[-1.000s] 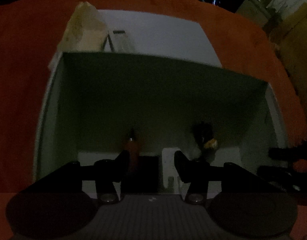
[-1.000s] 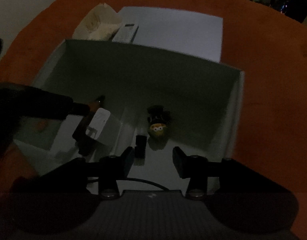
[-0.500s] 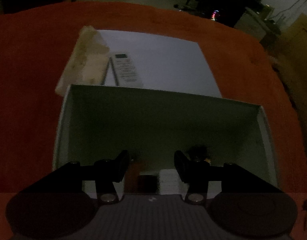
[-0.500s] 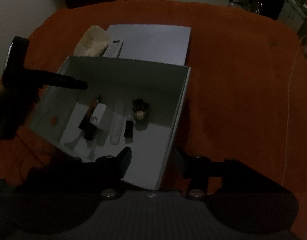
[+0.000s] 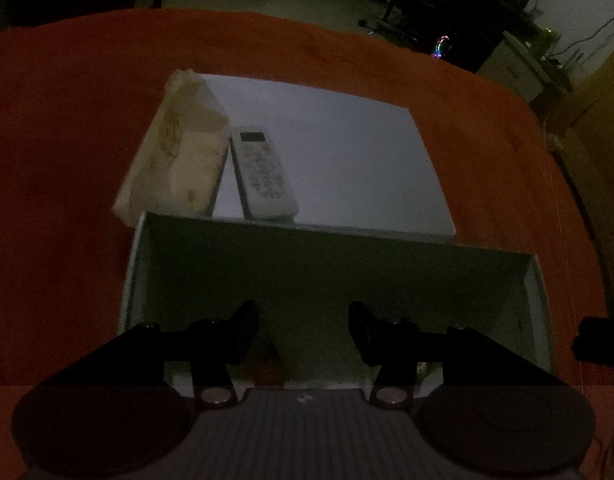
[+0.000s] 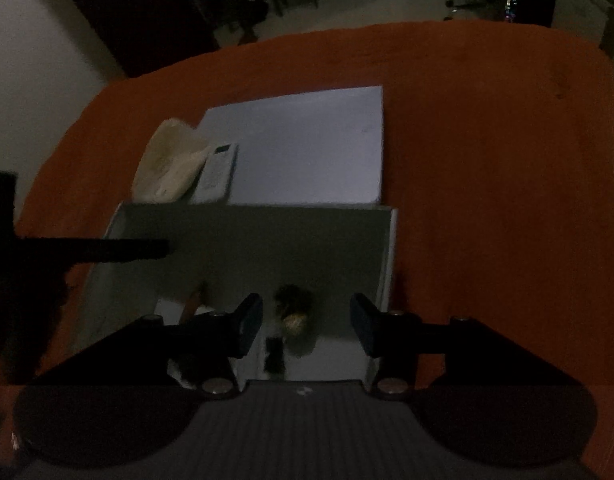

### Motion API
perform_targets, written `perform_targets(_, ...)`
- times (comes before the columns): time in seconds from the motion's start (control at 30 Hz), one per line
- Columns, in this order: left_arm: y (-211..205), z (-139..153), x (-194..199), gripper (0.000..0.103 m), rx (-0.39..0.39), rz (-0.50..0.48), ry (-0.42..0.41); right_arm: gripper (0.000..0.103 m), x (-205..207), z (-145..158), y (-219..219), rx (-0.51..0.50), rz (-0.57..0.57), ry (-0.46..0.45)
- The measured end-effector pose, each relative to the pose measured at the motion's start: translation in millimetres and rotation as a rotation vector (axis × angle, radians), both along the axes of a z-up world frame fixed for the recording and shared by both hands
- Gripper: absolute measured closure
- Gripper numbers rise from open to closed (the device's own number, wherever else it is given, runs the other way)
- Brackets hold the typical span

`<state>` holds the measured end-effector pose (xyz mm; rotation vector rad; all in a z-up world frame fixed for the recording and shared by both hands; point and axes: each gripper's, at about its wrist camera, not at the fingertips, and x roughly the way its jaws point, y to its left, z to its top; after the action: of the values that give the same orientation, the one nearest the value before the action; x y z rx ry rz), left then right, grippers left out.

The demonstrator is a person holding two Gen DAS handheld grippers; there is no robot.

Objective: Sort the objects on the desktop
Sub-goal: 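Withdraw both tools from the box toward the paper bag and remote, then grasp the crumpled paper bag with the left tool while the right tool grasps the white remote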

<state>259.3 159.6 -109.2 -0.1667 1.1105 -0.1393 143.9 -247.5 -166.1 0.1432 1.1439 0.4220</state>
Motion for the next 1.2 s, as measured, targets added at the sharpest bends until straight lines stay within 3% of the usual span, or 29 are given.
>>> perform_targets(0.47, 20, 1, 34, 0.057, 0.008, 0.094, -0.019, 0.046, 70, -38, 20, 0.049, -0.023, -0.021)
perform_targets(0.67, 26, -5, 55, 0.056, -0.085, 0.133, 0.080, 0.041, 105, -47, 44, 0.071, -0.010, -0.033)
perform_targets(0.77, 25, 10, 49, 0.046, -0.127, 0.081, 0.048, 0.040, 125, -53, 57, 0.077, 0.002, -0.026)
perform_targets(0.97, 42, 31, 57, 0.044, -0.070, 0.078, -0.027, 0.039, 167, -70, 94, 0.063, 0.048, 0.002)
perform_targets(1.2, 72, 26, 77, 0.044, -0.056, 0.127, -0.009, 0.039, 201, -104, 150, 0.006, 0.110, 0.088)
